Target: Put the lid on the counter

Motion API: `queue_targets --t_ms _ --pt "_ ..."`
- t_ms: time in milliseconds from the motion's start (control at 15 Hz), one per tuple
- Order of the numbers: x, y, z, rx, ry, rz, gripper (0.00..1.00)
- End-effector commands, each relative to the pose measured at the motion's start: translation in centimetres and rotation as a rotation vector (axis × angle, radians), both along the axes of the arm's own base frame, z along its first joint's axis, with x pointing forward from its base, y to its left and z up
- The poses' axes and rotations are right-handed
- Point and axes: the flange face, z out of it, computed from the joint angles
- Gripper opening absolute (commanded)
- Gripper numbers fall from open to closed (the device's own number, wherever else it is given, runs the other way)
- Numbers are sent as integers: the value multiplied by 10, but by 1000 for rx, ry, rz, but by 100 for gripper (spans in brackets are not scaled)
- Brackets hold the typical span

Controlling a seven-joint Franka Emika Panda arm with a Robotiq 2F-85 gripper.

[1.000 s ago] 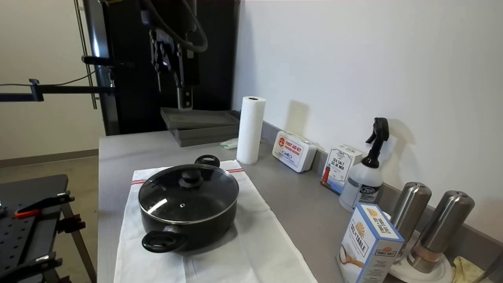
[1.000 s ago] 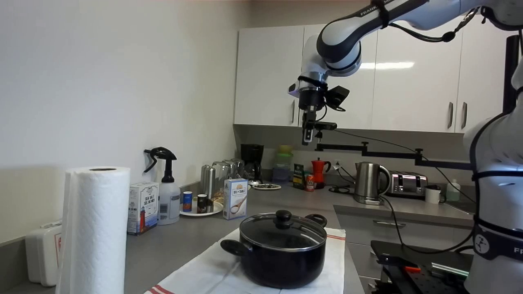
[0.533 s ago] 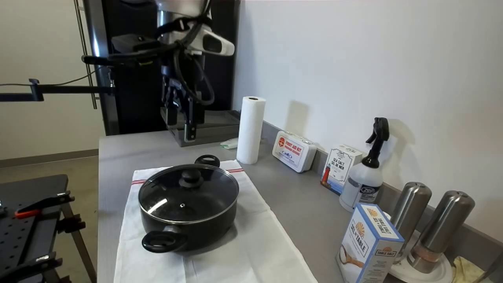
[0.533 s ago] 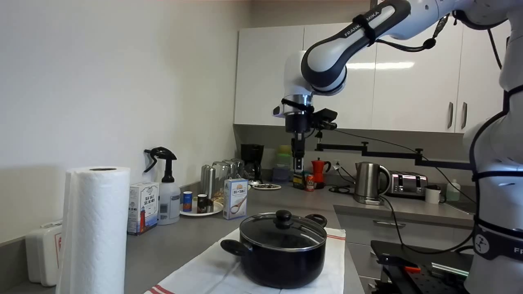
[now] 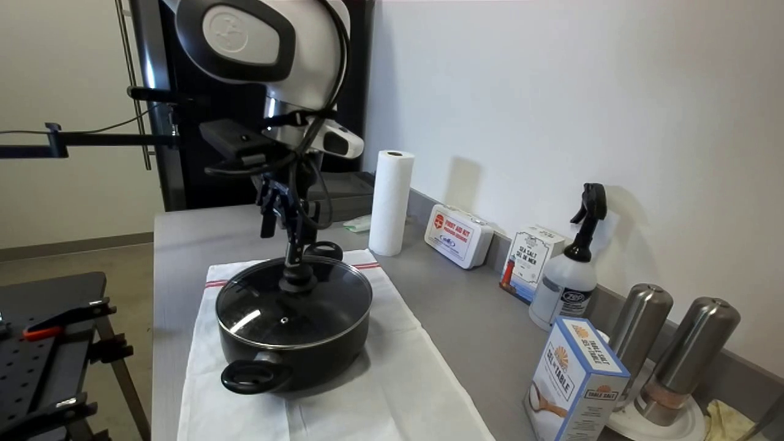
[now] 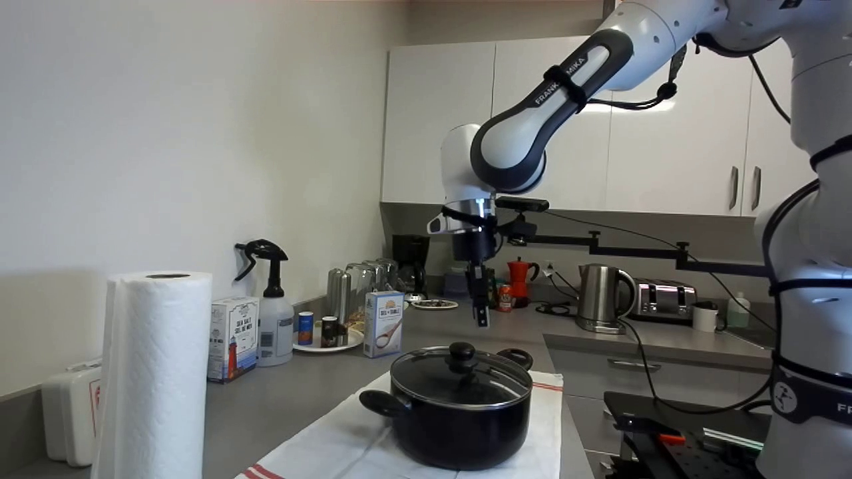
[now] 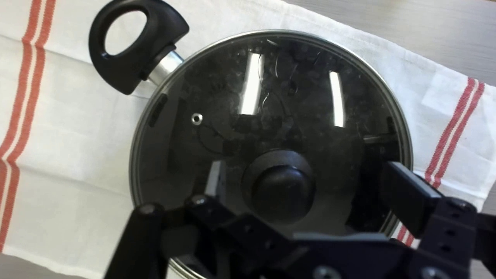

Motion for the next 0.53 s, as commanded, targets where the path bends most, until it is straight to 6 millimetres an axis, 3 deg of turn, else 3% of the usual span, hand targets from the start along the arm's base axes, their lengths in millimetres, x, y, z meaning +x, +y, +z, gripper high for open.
queue_targets --t_ms 0,467 --pt "13 2 -20 -25 -5 -14 100" --pt "22 1 -40 -32 -43 -14 100"
